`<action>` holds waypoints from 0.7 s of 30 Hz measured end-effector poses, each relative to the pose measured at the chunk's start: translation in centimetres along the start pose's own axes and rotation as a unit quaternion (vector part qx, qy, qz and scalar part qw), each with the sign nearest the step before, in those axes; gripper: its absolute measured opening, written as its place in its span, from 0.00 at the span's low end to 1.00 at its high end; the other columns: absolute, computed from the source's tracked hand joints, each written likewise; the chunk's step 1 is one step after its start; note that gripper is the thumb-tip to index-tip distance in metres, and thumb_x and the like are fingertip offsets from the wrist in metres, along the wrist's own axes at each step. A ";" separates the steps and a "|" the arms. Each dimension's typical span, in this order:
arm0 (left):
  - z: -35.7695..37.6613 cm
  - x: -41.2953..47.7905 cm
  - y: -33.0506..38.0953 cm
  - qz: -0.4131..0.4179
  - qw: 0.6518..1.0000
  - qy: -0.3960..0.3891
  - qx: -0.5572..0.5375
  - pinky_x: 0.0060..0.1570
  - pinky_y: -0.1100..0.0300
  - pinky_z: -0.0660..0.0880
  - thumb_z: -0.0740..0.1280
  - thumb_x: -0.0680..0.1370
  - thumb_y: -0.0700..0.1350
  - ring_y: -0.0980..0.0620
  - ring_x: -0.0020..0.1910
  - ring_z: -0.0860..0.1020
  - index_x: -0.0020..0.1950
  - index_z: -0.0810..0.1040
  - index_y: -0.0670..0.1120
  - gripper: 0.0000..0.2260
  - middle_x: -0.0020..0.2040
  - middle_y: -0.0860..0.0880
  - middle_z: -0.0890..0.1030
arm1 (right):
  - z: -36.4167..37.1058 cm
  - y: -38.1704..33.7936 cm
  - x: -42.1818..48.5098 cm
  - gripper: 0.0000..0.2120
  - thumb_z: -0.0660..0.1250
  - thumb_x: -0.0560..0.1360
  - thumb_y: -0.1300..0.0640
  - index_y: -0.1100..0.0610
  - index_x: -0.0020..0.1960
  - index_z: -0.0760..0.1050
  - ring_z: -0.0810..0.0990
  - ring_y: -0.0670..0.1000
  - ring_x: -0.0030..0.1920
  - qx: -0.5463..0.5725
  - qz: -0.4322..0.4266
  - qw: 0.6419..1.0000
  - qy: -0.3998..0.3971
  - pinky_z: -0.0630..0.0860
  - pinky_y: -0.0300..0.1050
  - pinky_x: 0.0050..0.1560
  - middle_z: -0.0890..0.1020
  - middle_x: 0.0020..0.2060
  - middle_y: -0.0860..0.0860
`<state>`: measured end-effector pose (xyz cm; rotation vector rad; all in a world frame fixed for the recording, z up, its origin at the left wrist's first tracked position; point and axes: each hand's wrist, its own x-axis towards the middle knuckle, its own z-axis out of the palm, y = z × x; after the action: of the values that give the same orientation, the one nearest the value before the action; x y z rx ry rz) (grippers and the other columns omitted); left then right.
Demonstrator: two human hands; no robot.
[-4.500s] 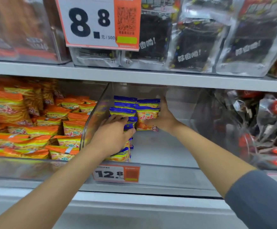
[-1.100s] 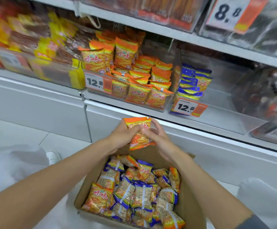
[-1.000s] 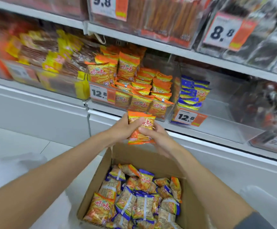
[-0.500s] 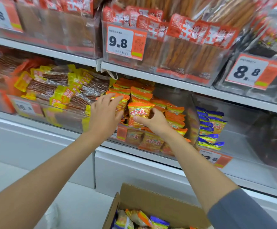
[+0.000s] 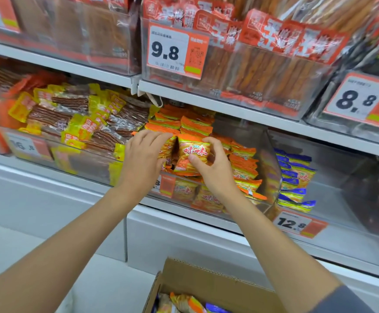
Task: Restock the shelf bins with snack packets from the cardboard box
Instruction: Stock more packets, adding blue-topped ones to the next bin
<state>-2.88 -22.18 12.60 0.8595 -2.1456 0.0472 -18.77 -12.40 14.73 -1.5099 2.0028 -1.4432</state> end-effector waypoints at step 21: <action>1.3 0.7 0.6 -0.016 0.998 -0.028 0.061 0.64 0.43 0.59 0.68 0.75 0.57 0.44 0.71 0.65 0.70 0.72 0.58 0.23 0.71 0.46 0.70 | -0.8 0.4 0.6 0.36 0.69 0.74 0.41 0.39 0.77 0.54 0.58 0.46 0.75 0.005 0.022 0.995 -0.101 0.61 0.44 0.67 0.56 0.77 0.43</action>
<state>-4.42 -22.52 12.39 0.9746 -2.1981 0.1404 -19.77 -12.46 14.94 -1.5305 1.8942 -1.2291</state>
